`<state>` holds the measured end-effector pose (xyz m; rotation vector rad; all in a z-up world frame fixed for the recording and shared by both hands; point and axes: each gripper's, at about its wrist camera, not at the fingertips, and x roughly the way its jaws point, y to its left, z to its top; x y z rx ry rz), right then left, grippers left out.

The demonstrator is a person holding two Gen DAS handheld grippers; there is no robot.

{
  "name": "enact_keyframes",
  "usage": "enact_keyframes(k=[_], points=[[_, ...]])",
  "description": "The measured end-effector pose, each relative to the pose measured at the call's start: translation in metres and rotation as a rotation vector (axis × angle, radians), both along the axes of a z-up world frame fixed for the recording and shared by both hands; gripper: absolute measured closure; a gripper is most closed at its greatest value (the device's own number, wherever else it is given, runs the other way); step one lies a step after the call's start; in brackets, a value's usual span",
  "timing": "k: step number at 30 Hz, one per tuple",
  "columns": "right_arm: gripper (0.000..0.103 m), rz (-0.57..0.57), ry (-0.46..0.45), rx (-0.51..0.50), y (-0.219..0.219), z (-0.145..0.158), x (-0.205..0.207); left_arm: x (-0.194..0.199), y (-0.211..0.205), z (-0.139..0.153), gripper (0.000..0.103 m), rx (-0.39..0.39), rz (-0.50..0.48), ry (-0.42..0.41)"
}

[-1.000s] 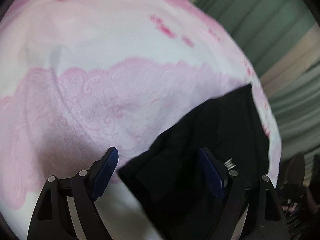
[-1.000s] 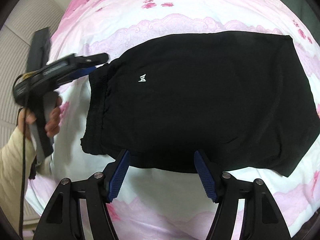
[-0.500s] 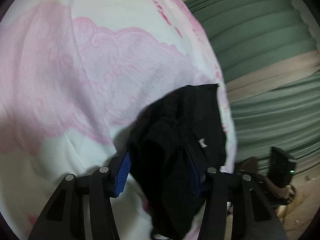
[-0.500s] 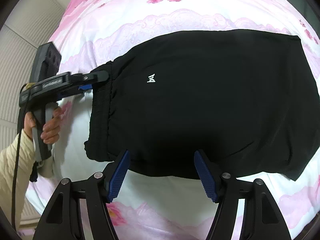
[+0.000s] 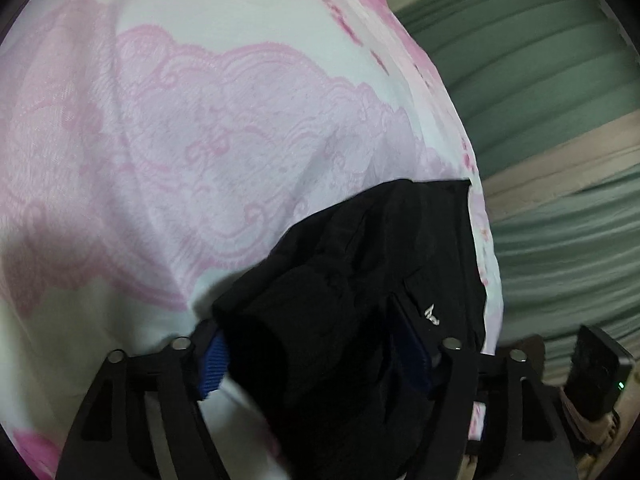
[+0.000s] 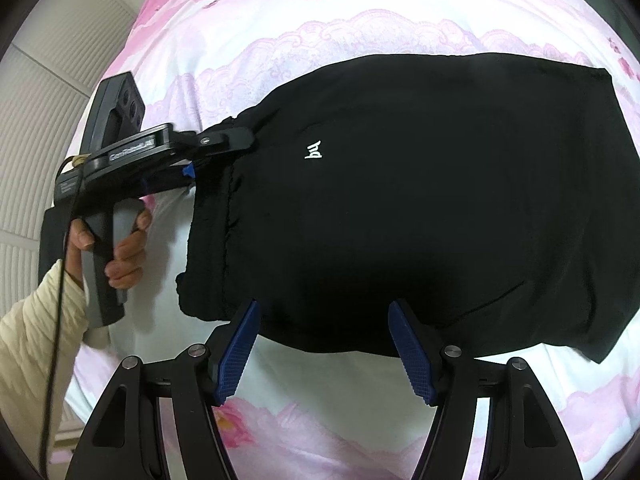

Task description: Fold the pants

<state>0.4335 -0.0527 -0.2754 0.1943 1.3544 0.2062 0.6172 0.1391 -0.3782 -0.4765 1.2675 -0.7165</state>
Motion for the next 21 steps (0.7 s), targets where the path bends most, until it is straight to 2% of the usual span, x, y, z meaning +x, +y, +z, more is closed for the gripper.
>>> enact_keyframes(k=[4, 7, 9, 10, 14, 16, 18, 21], points=[[0.036, 0.004, 0.000, 0.005, 0.002, 0.000, -0.001, -0.014, -0.004, 0.001, 0.034, -0.030, -0.041, -0.004], [0.036, 0.011, -0.005, 0.010, 0.001, 0.003, 0.002, -0.027, 0.009, -0.003, 0.041, -0.151, -0.057, 0.095], [0.036, 0.012, -0.009, 0.015, 0.001, 0.006, 0.000, -0.032, 0.014, -0.004, 0.042, -0.184, -0.057, 0.113], [0.036, 0.011, -0.010, 0.018, 0.001, 0.006, 0.001, -0.032, 0.013, -0.005, 0.043, -0.183, -0.048, 0.116], [0.036, 0.012, -0.009, 0.022, 0.007, 0.005, 0.001, -0.020, 0.010, -0.014, 0.062, -0.152, 0.050, 0.193], [0.036, 0.015, -0.009, 0.020, 0.009, 0.007, -0.001, -0.020, 0.014, -0.001, 0.064, -0.112, 0.099, 0.163], [0.036, 0.015, -0.022, 0.026, 0.007, 0.012, -0.002, -0.024, 0.020, 0.029, 0.063, -0.067, 0.129, 0.067], [0.036, 0.016, -0.042, 0.040, 0.003, 0.022, -0.002, -0.025, 0.026, 0.062, 0.063, -0.037, 0.143, -0.033]])
